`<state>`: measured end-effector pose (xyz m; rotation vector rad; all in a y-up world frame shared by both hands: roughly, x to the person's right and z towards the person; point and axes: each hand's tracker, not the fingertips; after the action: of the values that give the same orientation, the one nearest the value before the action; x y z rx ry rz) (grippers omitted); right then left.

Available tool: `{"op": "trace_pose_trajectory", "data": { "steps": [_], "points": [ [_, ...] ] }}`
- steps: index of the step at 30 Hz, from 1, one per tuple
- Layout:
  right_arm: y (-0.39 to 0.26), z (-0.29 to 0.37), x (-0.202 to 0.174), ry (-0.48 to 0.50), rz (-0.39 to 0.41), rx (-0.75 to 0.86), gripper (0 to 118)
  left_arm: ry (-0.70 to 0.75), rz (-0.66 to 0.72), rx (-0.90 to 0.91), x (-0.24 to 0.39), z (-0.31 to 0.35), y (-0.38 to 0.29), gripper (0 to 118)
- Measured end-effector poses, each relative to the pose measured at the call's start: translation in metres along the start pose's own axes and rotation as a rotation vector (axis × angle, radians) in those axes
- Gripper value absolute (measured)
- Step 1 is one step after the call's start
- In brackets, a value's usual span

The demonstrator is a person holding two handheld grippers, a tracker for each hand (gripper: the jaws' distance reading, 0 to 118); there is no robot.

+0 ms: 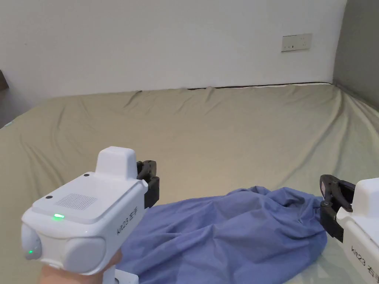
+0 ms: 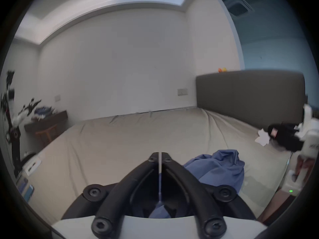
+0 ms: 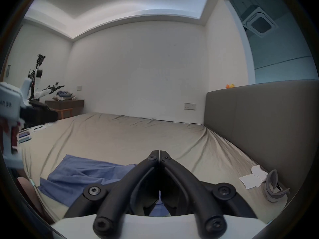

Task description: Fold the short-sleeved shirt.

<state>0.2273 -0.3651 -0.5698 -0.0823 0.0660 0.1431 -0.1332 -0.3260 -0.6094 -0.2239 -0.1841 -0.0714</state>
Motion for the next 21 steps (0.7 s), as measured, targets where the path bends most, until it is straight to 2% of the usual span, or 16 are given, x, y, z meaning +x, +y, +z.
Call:
{"op": "trace_pose_trajectory", "data": {
  "steps": [4,7,10,17,21],
  "points": [
    [-0.002,-0.004,-0.015,0.042,-0.032,-0.047,0,0.12,0.093,0.072,-0.047,0.039,-0.011,0],
    [-0.006,-0.008,-0.026,0.06,-0.039,-0.107,0,0.164,0.111,0.058,-0.065,0.05,-0.031,0],
    [-0.013,-0.013,-0.03,0.04,0.068,-0.1,0,0.203,0.114,0.01,-0.075,0.055,-0.059,0],
    [-0.016,-0.019,-0.019,0.022,-0.06,-0.165,0,0.168,0.113,-0.073,-0.083,0.034,-0.075,0],
    [-0.016,-0.019,-0.016,0.019,-0.053,-0.16,0,0.162,0.118,-0.086,-0.077,0.031,-0.07,0]
  ]
}}
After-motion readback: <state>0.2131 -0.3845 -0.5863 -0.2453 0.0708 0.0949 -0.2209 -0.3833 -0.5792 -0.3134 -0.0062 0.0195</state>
